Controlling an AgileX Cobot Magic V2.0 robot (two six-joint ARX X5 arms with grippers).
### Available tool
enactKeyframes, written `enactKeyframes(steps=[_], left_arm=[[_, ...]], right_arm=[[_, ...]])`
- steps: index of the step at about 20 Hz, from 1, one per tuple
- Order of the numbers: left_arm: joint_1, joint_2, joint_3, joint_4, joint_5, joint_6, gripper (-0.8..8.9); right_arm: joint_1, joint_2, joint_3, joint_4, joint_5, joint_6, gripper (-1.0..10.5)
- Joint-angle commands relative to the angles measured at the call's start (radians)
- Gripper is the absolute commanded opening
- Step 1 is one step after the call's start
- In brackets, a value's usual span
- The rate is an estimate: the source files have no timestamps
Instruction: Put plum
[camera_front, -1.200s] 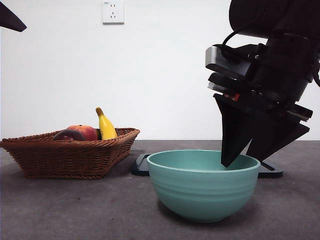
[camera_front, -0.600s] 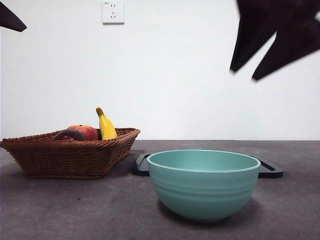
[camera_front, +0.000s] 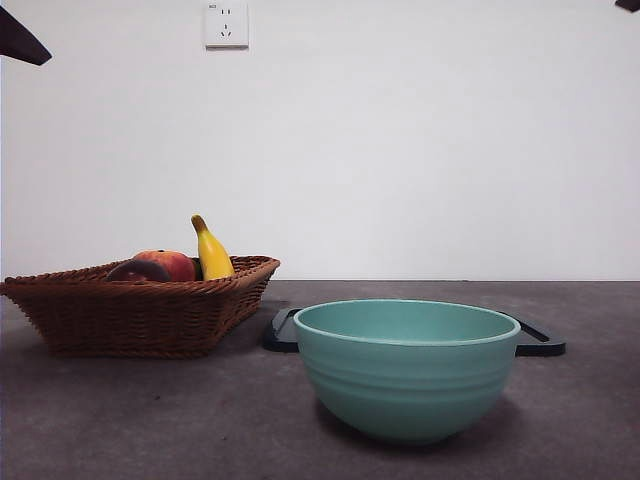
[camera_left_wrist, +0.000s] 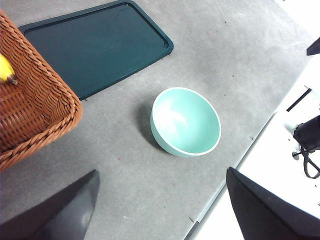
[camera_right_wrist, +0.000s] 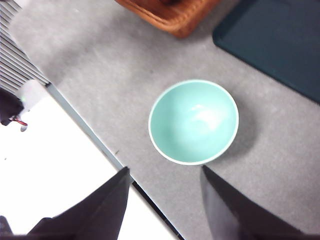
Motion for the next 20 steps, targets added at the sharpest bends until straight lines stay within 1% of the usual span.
enactKeyframes(steps=[1,7,8,10,11,12,20], left_arm=[[-0.004,0.005,0.010,0.007,0.005,0.016,4.05],[-0.004,0.005,0.010,0.005,0.005,0.016,3.99],[-0.004,0.005,0.010,0.005,0.005,0.016,3.63],[-0.004,0.005,0.010,0.006,0.005,0.016,1.94],[-0.004,0.005,0.010,0.006,0.005,0.016,0.89],[-0.004,0.005,0.010,0.008,0.005,0.016,0.01],[-0.004,0.005,0.010,0.012,0.005,0.016,0.08]], right_arm=[[0.005,0.006,0.016,0.007,-0.003,-0.015,2.2],[0.005,0.007,0.016,0.008,0.000,-0.015,2.2],[0.005,0.008,0.016,0.008,0.000,-0.015,2.0],[0.005,0.008,0.016,0.008,0.000,-0.015,0.5],[0.005,0.007,0.016,0.008,0.000,-0.016,0.1],[0.005,0.007,0.016,0.008,0.000,-0.016,0.1],[0.005,0.007,0.016,0.045,0.000,-0.014,0.1]])
